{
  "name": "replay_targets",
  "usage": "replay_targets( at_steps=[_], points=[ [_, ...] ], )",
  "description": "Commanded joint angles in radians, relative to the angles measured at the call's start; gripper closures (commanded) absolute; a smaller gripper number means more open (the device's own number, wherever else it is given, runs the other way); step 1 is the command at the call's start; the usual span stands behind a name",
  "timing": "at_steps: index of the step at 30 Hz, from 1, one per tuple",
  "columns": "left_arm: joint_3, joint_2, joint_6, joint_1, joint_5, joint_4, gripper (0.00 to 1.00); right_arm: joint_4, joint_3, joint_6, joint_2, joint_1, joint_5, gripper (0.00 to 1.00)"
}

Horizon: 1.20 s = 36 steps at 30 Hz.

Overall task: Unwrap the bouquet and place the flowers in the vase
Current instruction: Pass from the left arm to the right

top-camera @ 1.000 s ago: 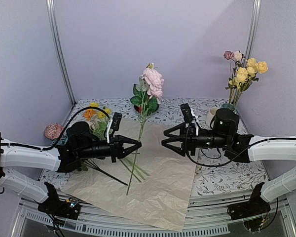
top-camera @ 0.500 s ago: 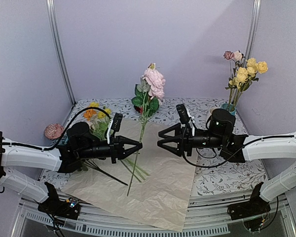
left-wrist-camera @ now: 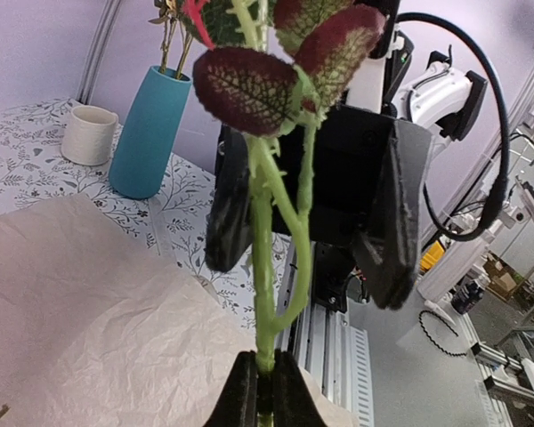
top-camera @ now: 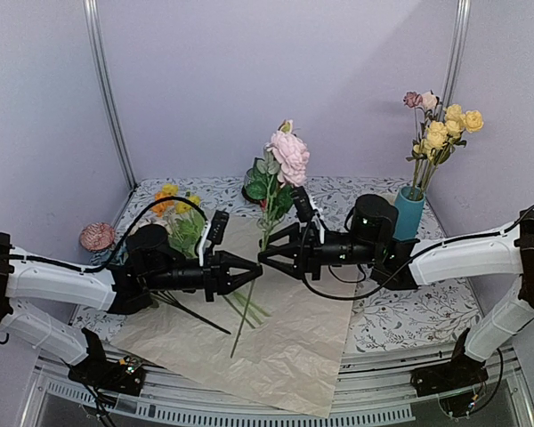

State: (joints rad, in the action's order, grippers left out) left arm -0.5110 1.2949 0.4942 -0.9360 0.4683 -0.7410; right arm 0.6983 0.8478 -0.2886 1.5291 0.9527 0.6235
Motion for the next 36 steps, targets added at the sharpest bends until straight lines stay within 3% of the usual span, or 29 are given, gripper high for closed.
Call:
replay_targets(
  at_steps=[1, 10, 26, 32, 36],
  points=[
    [-0.026, 0.005, -0.038, -0.028, 0.006, -0.043, 0.94, 0.087, 0.025, -0.05, 0.037, 0.01, 0.004, 0.54],
    [-0.003, -0.037, -0.044, -0.036, -0.04, -0.072, 0.94, 0.249, -0.076, -0.103, 0.01, 0.012, -0.005, 0.55],
    [-0.034, -0.017, -0.053, -0.051, -0.041, -0.057, 0.91, 0.251, -0.027, -0.116, 0.07, 0.022, 0.033, 0.69],
    [-0.039, -0.007, -0.055, -0.055, -0.032, -0.057, 0.88, 0.244, -0.028, -0.114, 0.068, 0.023, 0.028, 0.83],
    [-0.035, -0.01, -0.056, -0.054, -0.027, -0.055, 0.75, 0.207, -0.039, -0.088, 0.039, 0.022, -0.014, 0.95]
  ],
)
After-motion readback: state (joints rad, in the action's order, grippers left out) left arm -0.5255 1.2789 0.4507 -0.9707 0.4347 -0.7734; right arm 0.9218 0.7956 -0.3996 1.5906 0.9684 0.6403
